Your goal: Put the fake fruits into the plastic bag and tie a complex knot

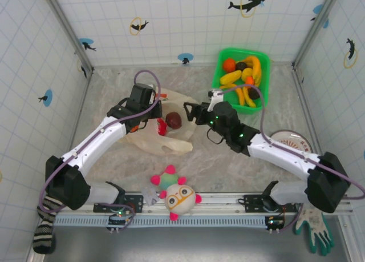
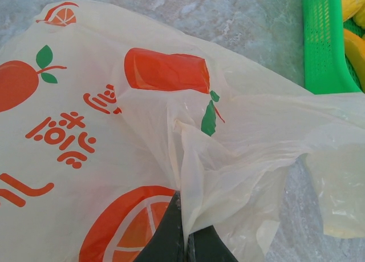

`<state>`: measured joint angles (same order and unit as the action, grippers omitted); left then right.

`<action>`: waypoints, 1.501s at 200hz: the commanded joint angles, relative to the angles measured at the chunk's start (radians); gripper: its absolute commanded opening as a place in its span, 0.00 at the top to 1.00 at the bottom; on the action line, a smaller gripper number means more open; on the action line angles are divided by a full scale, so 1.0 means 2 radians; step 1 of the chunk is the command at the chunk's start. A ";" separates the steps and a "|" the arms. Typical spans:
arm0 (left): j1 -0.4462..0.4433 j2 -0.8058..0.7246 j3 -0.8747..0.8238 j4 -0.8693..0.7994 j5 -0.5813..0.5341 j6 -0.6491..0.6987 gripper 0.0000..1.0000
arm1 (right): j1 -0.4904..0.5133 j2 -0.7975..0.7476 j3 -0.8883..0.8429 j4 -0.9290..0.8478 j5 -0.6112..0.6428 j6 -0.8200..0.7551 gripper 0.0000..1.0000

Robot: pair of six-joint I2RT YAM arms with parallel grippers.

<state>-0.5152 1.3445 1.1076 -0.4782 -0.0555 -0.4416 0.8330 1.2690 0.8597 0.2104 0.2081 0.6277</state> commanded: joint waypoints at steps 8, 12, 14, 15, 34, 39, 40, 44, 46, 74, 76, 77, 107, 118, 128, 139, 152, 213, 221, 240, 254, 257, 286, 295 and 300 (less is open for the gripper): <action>0.005 -0.001 0.003 0.004 0.012 0.013 1.00 | -0.042 -0.043 0.041 -0.157 0.008 -0.066 0.09; 0.005 -0.001 0.003 0.005 0.014 0.012 1.00 | -0.048 -0.046 0.046 -0.173 0.015 -0.074 0.09; 0.005 -0.001 0.003 0.005 0.014 0.012 1.00 | -0.051 -0.047 0.049 -0.182 0.020 -0.077 0.09; 0.004 -0.001 0.003 0.005 0.015 0.012 1.00 | -0.052 -0.048 0.050 -0.184 0.022 -0.078 0.08; 0.005 -0.003 0.004 0.007 0.021 0.012 1.00 | -0.092 -0.049 0.069 -0.249 0.039 -0.107 0.07; 0.004 -0.004 0.004 0.009 0.022 0.012 1.00 | -0.105 -0.047 0.073 -0.260 0.039 -0.113 0.07; 0.004 -0.004 0.004 0.009 0.023 0.012 1.00 | -0.107 -0.047 0.074 -0.261 0.039 -0.115 0.07; 0.005 -0.005 0.004 0.010 0.026 0.012 1.00 | -0.118 -0.044 0.078 -0.269 0.038 -0.119 0.07; 0.005 -0.005 0.004 0.011 0.027 0.012 1.00 | -0.124 -0.043 0.080 -0.272 0.037 -0.122 0.07; 0.005 -0.007 0.007 0.012 0.030 0.013 1.00 | -0.187 -0.010 0.120 -0.324 0.054 -0.168 0.07; 0.005 -0.007 0.007 0.011 0.030 0.014 1.00 | -0.191 -0.006 0.124 -0.327 0.055 -0.170 0.07; 0.005 -0.007 0.008 0.011 0.030 0.013 1.00 | -0.193 -0.005 0.125 -0.329 0.056 -0.172 0.07; 0.005 -0.006 0.011 0.007 0.030 0.015 1.00 | -0.251 0.060 0.182 -0.365 0.074 -0.205 0.09; 0.004 -0.007 0.010 0.008 0.031 0.014 1.00 | -0.265 0.087 0.200 -0.369 0.086 -0.213 0.10; 0.004 -0.006 0.010 0.009 0.033 0.014 1.00 | -0.274 0.113 0.216 -0.368 0.090 -0.221 0.10; 0.005 -0.006 0.009 0.010 0.035 0.014 1.00 | -0.281 0.143 0.236 -0.368 0.095 -0.224 0.10; 0.004 -0.005 0.009 0.011 0.037 0.014 1.00 | -0.291 0.182 0.264 -0.375 0.094 -0.228 0.11; 0.004 -0.006 0.008 0.012 0.040 0.016 1.00 | -0.314 0.327 0.379 -0.418 0.087 -0.237 0.11; 0.005 -0.006 0.008 0.013 0.041 0.016 1.00 | -0.317 0.339 0.385 -0.419 0.085 -0.238 0.11; 0.005 -0.006 0.010 0.012 0.042 0.017 1.00 | -0.321 0.362 0.399 -0.420 0.079 -0.239 0.12; 0.005 -0.006 0.010 0.012 0.042 0.017 1.00 | -0.323 0.378 0.406 -0.416 0.076 -0.242 0.13; 0.005 -0.006 0.010 0.011 0.041 0.017 1.00 | -0.323 0.381 0.406 -0.416 0.074 -0.242 0.13; 0.004 -0.004 0.010 0.011 0.042 0.017 1.00 | -0.325 0.407 0.426 -0.424 0.074 -0.245 0.15; 0.004 -0.003 0.011 0.011 0.041 0.017 1.00 | -0.327 0.413 0.428 -0.423 0.073 -0.245 0.15; 0.005 -0.003 0.010 0.011 0.041 0.017 1.00 | -0.329 0.416 0.430 -0.422 0.072 -0.245 0.15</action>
<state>-0.5148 1.3437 1.1080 -0.4629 0.0158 -0.4225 0.1875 2.0674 1.6661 -0.6086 0.3614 0.1486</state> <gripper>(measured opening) 0.055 0.849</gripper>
